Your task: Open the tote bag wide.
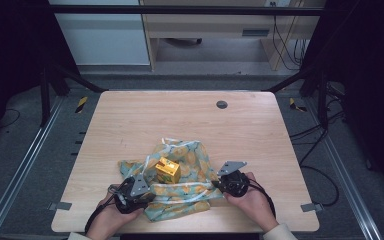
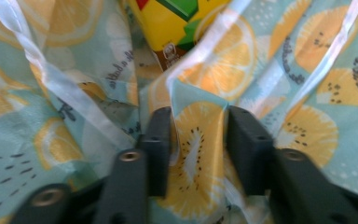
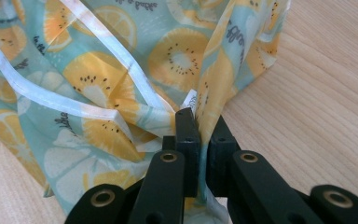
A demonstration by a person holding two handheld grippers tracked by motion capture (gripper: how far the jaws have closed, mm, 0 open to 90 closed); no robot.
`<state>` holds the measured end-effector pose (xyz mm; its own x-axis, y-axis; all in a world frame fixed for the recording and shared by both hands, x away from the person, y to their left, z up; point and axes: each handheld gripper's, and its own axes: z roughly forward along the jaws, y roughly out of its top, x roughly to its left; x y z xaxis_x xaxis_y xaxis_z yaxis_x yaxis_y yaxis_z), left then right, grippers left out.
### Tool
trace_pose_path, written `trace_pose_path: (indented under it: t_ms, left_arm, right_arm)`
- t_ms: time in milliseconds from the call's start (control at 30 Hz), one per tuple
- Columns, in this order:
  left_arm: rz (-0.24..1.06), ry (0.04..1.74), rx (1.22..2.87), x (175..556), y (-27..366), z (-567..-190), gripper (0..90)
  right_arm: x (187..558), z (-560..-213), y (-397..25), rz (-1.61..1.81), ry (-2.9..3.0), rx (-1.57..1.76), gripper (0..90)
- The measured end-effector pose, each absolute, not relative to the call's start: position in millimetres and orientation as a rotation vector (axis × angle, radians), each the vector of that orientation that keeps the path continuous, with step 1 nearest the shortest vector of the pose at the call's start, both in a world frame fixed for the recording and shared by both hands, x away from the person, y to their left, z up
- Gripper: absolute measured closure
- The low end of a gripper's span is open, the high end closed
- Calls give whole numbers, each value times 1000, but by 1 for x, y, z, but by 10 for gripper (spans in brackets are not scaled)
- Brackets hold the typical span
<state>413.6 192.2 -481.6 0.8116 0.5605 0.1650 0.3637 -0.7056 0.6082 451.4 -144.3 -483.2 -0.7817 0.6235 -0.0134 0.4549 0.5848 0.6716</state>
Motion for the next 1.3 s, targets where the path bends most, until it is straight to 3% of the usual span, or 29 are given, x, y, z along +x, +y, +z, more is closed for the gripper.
trace_pose_path:
  t_ms: [167,467,700,800,900,1200,1300]
  left_arm:
    - [473,676,2432,413,195,-476,891]
    - [480,625,2461,407,198,-472,900]
    - [564,630,2310,400,201,-461,596]
    - [554,632,2265,398,199,-457,507]
    - [536,612,2240,395,194,-455,501]
    - [470,584,2319,398,185,-465,722]
    - [449,559,2368,398,183,-469,816]
  right_arm:
    - [449,-481,-148,998,2570,901,892]
    - [449,-482,-155,977,2600,947,892]
    - [453,-470,-157,1048,2532,923,543]
    - [458,-460,-156,1075,2503,905,433]
    - [466,-447,-153,1096,2479,904,379]
    - [517,-425,-124,1096,2454,910,377]
    - [534,-427,-111,1095,2467,918,517]
